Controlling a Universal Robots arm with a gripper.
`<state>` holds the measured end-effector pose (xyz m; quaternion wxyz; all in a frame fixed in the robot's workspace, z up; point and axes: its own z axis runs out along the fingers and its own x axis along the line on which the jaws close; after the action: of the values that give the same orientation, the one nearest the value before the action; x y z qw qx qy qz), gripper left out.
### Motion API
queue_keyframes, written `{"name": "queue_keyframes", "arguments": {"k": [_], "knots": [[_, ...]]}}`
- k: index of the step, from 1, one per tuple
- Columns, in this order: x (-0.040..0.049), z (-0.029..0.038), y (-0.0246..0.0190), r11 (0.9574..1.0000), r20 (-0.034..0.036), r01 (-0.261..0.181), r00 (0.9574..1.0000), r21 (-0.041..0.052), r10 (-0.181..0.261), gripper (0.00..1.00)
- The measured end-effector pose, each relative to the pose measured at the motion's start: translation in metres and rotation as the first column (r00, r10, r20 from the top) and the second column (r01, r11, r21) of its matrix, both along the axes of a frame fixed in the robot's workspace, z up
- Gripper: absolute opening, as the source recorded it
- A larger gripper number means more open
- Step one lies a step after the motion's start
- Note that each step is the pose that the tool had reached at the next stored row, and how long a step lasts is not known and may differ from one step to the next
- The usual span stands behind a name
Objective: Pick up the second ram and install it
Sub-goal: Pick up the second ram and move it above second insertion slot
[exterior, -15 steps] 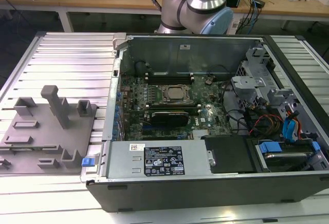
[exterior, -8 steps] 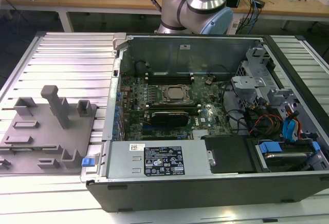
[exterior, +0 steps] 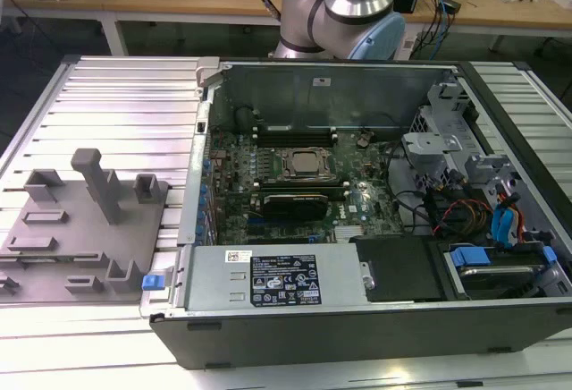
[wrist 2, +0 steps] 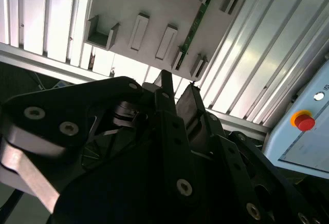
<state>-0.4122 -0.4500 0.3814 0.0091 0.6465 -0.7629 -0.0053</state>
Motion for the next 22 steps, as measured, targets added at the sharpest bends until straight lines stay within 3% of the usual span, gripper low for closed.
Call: {"name": "queue_keyframes", "arguments": {"k": [4,22], "knots": [[0.0,-0.0013,0.0,1.0,0.0003,0.0,1.0,0.0001,0.0,0.3],[0.0,-0.023,0.0,1.0,0.0001,-0.001,1.0,0.0001,0.001,0.3]]}}
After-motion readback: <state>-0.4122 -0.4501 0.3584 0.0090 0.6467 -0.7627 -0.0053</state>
